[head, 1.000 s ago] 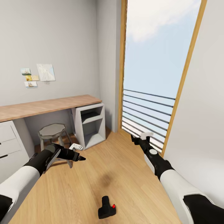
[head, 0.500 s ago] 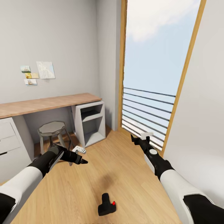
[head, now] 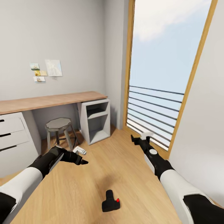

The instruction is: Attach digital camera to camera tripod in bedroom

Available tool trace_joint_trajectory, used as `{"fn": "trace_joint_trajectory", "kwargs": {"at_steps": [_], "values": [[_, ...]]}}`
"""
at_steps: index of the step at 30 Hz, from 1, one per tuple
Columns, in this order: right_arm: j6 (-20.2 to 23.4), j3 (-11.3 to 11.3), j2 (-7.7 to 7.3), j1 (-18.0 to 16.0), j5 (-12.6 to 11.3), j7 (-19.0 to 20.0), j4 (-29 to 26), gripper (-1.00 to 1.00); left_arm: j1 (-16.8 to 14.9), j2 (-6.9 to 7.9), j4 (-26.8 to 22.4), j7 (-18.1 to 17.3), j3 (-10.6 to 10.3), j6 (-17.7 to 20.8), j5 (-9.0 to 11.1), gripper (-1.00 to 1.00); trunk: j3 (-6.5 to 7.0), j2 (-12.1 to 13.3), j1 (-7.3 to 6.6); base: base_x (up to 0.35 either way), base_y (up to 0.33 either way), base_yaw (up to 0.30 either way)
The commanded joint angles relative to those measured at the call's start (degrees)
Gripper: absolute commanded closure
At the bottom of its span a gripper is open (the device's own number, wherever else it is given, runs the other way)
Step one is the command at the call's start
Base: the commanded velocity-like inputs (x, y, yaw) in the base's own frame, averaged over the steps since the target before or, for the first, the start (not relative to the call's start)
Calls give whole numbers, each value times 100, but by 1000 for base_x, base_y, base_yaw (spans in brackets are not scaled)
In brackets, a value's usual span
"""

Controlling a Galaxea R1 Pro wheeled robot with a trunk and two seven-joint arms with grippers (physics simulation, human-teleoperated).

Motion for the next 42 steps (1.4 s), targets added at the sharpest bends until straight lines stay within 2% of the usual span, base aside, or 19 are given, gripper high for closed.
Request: {"fn": "trace_joint_trajectory", "kwargs": {"at_steps": [1, 17, 30, 42], "values": [[-21, 2, 1, -5, -5, 11, 6, -100, -4, 6, -10, 3, -25, 41, 33, -100, -24, -44, 21, 0, 0, 210], [-27, 2, 0, -5, -7, 8, 6, -100, -4, -7, -35, 21, -25, 31, 32, -100, -313, -686, 373, 0, 0, 47], [-27, 2, 1, -5, -7, -1, 6, -100, -4, -4, -35, 21, -25, 33, 36, -100, -630, -703, 406, 0, 0, 134], [-27, 1, -3, -5, 0, -1, 6, -100, -4, -7, -36, 9, -25, 11, 37, -100, -901, -720, 437, 0, 0, 28]]}}
